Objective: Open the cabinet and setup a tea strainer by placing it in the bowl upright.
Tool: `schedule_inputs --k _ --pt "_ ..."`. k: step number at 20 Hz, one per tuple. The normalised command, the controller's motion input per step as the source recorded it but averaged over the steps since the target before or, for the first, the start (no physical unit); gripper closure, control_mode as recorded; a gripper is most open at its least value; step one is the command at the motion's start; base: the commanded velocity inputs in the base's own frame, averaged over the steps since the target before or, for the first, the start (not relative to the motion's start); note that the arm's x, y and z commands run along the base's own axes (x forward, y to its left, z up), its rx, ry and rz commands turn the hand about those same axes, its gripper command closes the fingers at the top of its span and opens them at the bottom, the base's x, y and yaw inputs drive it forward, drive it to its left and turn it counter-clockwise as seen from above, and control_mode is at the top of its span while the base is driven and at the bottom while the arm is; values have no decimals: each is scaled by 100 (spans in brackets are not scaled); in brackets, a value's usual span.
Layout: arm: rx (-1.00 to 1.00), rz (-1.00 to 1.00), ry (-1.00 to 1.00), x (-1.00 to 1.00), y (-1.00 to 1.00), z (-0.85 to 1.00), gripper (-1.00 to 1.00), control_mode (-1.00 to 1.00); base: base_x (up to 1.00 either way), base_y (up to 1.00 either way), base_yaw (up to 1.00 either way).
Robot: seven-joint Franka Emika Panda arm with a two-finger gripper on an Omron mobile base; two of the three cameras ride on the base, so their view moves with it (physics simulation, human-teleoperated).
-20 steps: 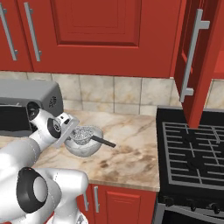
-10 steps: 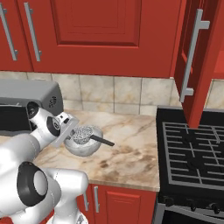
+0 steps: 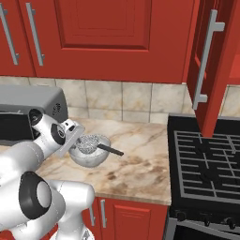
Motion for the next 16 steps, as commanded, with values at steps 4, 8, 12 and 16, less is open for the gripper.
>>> schedule_inputs --k 4,8,12,16 --pt "0 0 0 0 0 0 -100 -100 0 0 0" --pt "0 0 0 0 0 0 -100 -100 0 0 0" --pt "0 0 0 0 0 0 -100 -100 0 0 0" --pt "0 0 0 -7 0 2 -100 -100 0 0 0"
